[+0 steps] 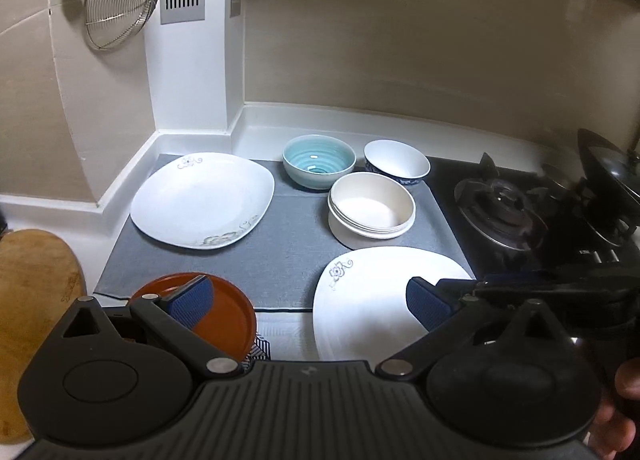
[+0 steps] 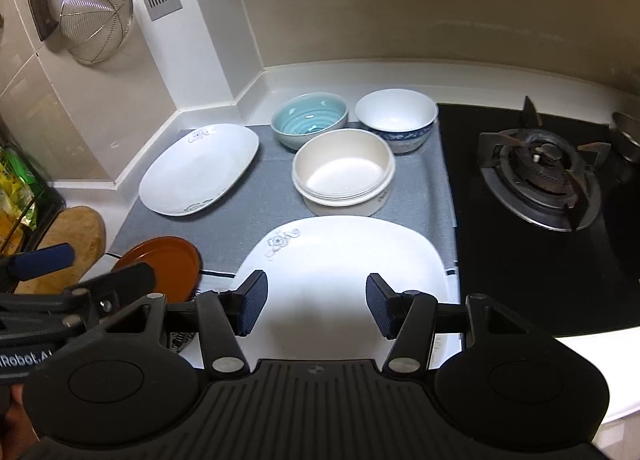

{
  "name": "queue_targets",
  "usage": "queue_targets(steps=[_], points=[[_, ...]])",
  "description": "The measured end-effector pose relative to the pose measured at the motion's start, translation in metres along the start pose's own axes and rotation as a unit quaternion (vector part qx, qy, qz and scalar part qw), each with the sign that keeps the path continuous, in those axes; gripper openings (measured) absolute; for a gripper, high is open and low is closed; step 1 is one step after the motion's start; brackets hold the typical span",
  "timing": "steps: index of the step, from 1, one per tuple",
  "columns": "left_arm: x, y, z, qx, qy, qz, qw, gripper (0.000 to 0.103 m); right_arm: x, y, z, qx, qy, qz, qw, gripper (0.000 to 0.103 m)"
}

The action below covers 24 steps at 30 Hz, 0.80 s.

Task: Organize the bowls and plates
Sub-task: 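Move the left gripper to the rim of the terracotta-brown plate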

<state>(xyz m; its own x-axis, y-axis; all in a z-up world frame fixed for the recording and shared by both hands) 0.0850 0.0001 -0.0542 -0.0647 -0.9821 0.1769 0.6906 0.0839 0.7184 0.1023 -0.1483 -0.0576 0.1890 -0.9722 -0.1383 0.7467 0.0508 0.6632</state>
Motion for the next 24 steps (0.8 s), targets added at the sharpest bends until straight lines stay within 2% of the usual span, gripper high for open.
queue_targets(steps=[8,13,24], points=[[-0.013,0.015,-0.012,-0.002,-0.002,-0.013,0.9999,0.102,-0.015,0.013,-0.014,-0.007,-0.009,0.009,1.000,0.057],[-0.024,0.020,-0.017,-0.003,-0.017,-0.012,0.9998,0.100,-0.022,0.019,-0.022,-0.008,-0.016,0.009,1.000,0.056],[-0.047,0.006,-0.026,-0.019,-0.039,-0.031,0.9986,0.076,-0.045,0.015,-0.036,-0.006,-0.024,0.002,1.000,0.053]])
Point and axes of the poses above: each gripper's, at about its wrist camera, not at the fingertips, and z roughly against the way its jaws point, x to its right, y to its top, the point moved 7 cm from there along -z, roughly the way its jaws point, and after that the axes turned 7 degrees about z, right-handed, at the moved point
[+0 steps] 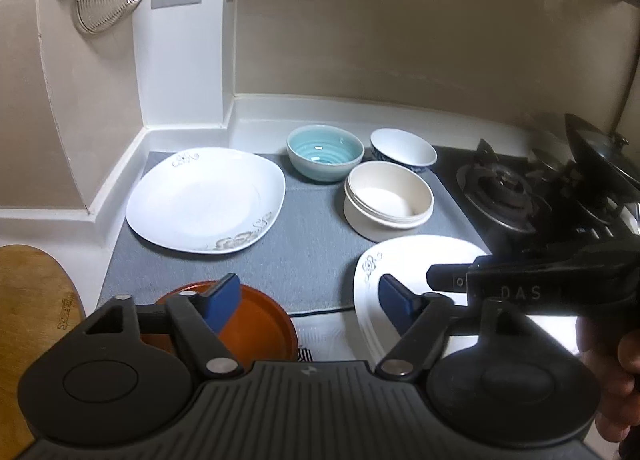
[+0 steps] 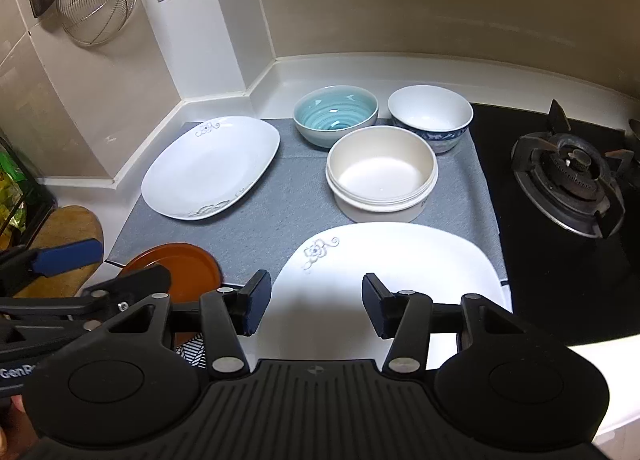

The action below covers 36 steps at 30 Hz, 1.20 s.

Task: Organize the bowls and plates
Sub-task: 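Move the left gripper to the rim of the terracotta-brown plate, then close the left gripper on the brown plate rim and lift it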

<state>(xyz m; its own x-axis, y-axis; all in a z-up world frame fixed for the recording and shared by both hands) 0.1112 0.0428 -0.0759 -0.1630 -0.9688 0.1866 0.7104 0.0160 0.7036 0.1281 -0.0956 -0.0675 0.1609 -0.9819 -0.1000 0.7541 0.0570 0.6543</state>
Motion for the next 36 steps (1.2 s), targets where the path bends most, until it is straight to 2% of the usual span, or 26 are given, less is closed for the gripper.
queue_targets(steps=[11,21,28,32,36], points=[[-0.024,-0.004,0.003,0.000,-0.020,-0.009,0.9998,0.067,-0.022,0.004,-0.009,0.000,0.005,-0.013,1.000,0.052],[-0.035,-0.009,-0.003,-0.007,-0.030,0.003,0.9995,0.052,-0.037,0.005,-0.015,-0.009,-0.002,-0.002,1.000,0.051],[-0.042,-0.012,-0.006,-0.009,-0.029,-0.002,0.9996,0.040,-0.042,0.006,-0.019,-0.011,-0.003,0.009,1.000,0.046],[-0.047,-0.015,-0.007,-0.013,-0.029,-0.001,0.9995,0.029,-0.046,0.005,-0.025,-0.018,0.001,0.010,1.000,0.036],[-0.049,-0.015,-0.007,-0.012,-0.026,0.000,0.9996,0.021,-0.051,0.008,-0.027,-0.017,0.005,0.017,1.000,0.031]])
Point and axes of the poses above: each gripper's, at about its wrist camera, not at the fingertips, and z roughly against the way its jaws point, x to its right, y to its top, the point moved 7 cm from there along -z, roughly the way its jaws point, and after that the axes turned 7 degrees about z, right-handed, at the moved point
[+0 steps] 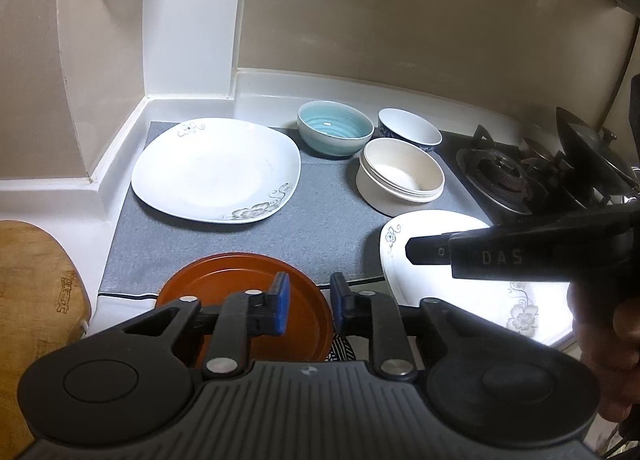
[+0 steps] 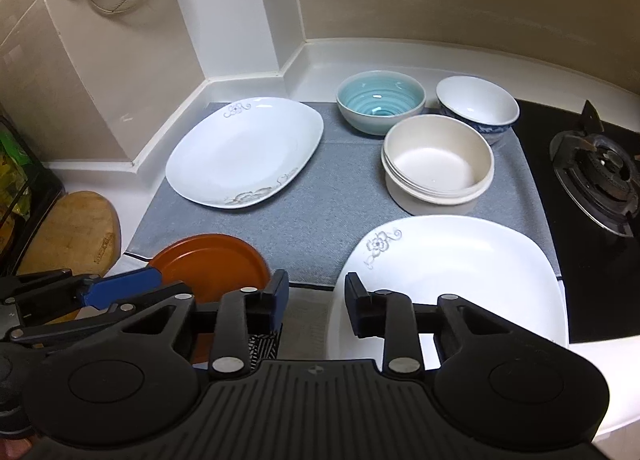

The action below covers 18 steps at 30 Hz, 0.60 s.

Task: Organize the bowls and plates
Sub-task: 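Close the left gripper on the brown plate rim and lift it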

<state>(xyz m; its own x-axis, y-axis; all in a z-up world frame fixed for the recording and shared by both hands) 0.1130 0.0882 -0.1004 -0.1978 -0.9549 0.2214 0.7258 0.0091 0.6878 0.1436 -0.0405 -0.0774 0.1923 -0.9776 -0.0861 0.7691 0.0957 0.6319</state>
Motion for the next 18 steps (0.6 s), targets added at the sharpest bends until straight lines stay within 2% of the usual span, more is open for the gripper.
queue_targets(steps=[6,18], points=[[-0.007,0.002,0.001,0.005,0.006,0.001,1.0000,0.020,-0.006,0.004,-0.004,0.000,0.007,0.009,1.000,0.021],[-0.018,0.001,-0.001,0.006,0.025,0.007,0.9996,0.020,-0.015,0.008,-0.012,0.000,0.021,0.024,0.999,0.009]])
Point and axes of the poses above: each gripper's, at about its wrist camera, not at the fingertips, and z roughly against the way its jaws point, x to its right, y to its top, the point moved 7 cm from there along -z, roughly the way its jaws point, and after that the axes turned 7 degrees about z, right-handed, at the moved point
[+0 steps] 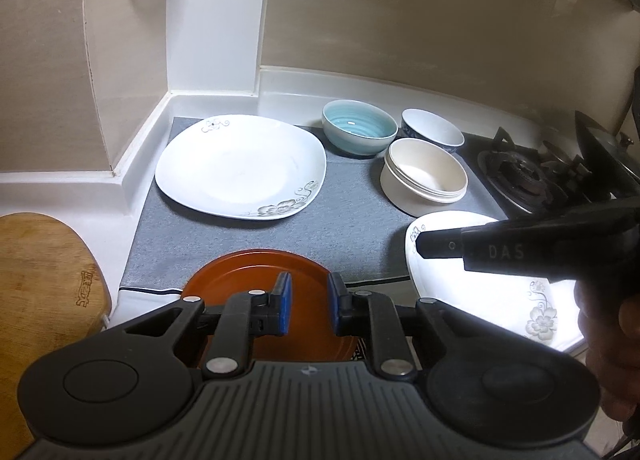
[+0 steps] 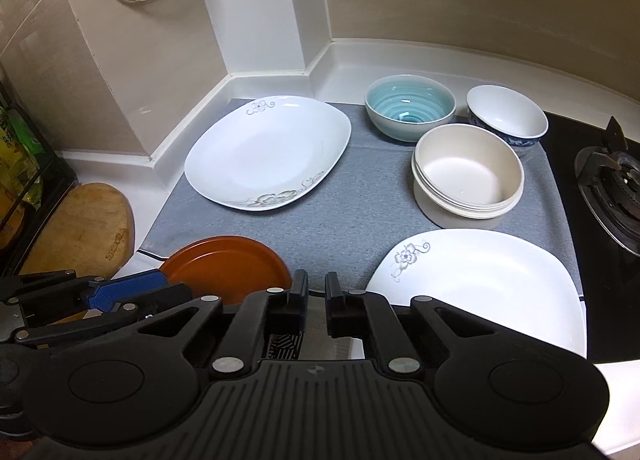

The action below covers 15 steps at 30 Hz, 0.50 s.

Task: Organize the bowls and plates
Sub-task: 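Close the left gripper on the brown plate rim and lift it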

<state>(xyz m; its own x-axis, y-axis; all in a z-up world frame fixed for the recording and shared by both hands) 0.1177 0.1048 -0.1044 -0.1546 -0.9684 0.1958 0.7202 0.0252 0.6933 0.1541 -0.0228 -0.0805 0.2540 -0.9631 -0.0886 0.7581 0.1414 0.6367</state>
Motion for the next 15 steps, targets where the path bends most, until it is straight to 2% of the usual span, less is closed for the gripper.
queue_targets(steps=[5,8,15], points=[[-0.002,0.001,0.000,0.007,0.000,0.000,1.0000,0.012,-0.001,0.001,-0.003,0.002,0.004,0.002,1.000,0.007],[-0.009,0.002,-0.001,0.011,0.009,0.008,0.9999,0.012,-0.003,0.002,-0.006,0.000,0.011,0.004,1.000,0.009],[-0.050,-0.005,-0.007,0.004,0.070,0.060,0.9958,0.012,-0.011,0.003,-0.022,-0.014,0.031,0.010,0.999,0.009]])
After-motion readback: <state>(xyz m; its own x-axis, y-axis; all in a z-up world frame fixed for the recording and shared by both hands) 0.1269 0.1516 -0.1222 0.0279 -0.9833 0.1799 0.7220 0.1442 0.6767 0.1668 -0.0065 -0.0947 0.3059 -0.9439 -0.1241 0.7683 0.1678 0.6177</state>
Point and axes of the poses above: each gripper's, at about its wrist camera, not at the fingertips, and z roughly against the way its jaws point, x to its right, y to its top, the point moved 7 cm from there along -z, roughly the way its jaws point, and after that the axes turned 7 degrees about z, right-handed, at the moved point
